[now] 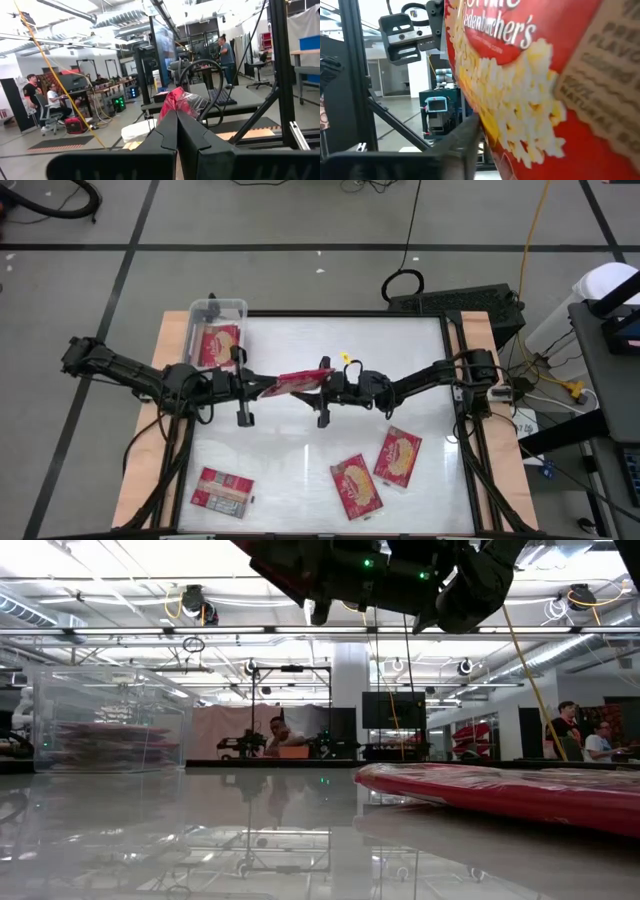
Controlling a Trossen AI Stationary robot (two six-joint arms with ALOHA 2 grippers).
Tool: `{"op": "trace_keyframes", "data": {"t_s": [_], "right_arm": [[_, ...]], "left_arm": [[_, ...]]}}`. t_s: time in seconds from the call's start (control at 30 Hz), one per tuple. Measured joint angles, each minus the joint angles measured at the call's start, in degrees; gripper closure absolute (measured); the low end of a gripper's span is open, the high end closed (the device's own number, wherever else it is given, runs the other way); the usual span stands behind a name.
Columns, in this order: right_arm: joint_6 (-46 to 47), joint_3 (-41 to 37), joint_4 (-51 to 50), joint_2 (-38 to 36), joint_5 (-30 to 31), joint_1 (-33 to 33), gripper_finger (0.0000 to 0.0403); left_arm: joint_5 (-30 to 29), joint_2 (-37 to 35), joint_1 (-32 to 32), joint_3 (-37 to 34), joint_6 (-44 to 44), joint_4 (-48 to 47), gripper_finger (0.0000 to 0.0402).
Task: Sort popcorn bags into baskets
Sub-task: Stack the red popcorn pack into the bin
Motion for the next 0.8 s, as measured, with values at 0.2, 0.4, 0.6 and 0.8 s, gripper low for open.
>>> {"op": "trace_keyframes", "data": {"t_s": [0.2,0.4,0.6,0.8], "right_arm": [[0.02,-0.02,-0.48,0.02,-0.08,-0.57,0.038],[0.46,-0.46,-4.63,-0.85,0.08,-0.77,0.0384],[0.45,-5.05,-14.4,-7.84,-0.13,-0.77,0.039],[2.33,-10.15,-27.02,-14.77,-0.01,-0.77,0.0395]], "left_arm": [[-0.18,0.0,0.02,0.0,0.01,-2.13,0.0394],[-2.46,-0.75,-0.1,0.0,0.07,-6.44,0.0386],[-7.01,-4.91,-0.2,0.0,-4.1,-14.75,0.0323],[-8.43,-6.62,0.99,0.02,-8.99,-20.22,0.0259]]}}
